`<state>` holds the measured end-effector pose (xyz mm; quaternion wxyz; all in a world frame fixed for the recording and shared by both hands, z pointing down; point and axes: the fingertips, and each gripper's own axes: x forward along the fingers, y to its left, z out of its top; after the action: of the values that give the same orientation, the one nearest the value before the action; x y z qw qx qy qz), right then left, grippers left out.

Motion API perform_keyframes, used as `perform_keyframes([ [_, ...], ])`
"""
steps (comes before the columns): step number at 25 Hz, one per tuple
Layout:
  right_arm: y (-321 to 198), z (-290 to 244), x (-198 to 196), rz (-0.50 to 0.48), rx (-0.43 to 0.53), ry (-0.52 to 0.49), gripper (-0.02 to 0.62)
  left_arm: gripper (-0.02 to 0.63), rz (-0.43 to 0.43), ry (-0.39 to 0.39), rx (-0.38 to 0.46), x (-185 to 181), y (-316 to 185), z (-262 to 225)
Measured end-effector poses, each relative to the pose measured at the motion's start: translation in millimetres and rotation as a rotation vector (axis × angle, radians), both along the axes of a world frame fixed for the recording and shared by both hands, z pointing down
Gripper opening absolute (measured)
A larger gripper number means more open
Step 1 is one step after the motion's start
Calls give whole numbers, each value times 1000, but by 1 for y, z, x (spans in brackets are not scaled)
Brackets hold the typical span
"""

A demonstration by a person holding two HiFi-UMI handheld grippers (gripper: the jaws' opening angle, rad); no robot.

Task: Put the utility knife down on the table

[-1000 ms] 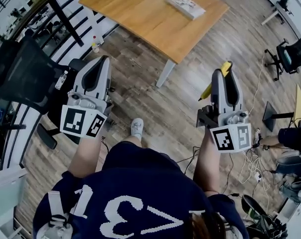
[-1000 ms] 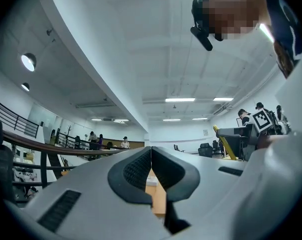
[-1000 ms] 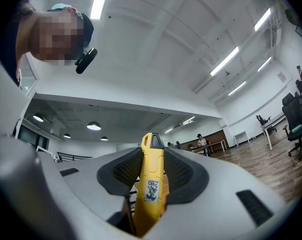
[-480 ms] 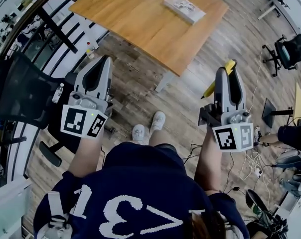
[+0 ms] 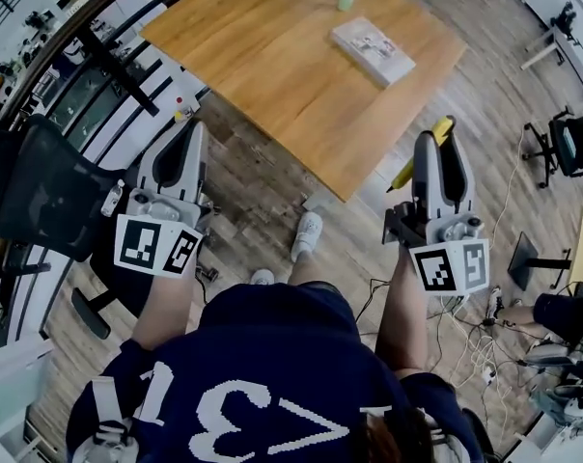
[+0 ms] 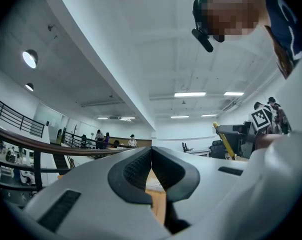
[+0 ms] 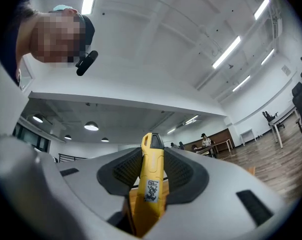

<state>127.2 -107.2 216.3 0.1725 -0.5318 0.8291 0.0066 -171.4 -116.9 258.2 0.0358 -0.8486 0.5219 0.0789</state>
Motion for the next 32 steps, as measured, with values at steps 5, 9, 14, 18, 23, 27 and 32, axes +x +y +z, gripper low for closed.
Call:
perform_keyframes([
  [5, -86, -10, 38, -36, 14, -11, 146, 15, -39, -9, 13, 34, -73, -5],
  [9, -139, -6, 60, -73, 2, -19, 146, 15, -64, -2, 14, 61, -115, -2],
  [14, -172, 7, 64, -104, -33, -13, 146, 15, -63, 2, -5, 82, -141, 8],
  [18, -196, 20, 65, -101, -69, -15, 146, 15, -43, 5, -29, 90, -170, 15],
  [23, -219, 43, 57, -73, -130, 20, 146, 15, 45, -20, -36, 106, -200, 27],
  [27, -251, 97, 47, -78, -259, 9, 146, 15, 72, -72, -45, 114, -227, 47],
  [32, -279, 196, 34, -48, -482, 118, 146, 15, 103, -88, -99, 117, -256, 85],
])
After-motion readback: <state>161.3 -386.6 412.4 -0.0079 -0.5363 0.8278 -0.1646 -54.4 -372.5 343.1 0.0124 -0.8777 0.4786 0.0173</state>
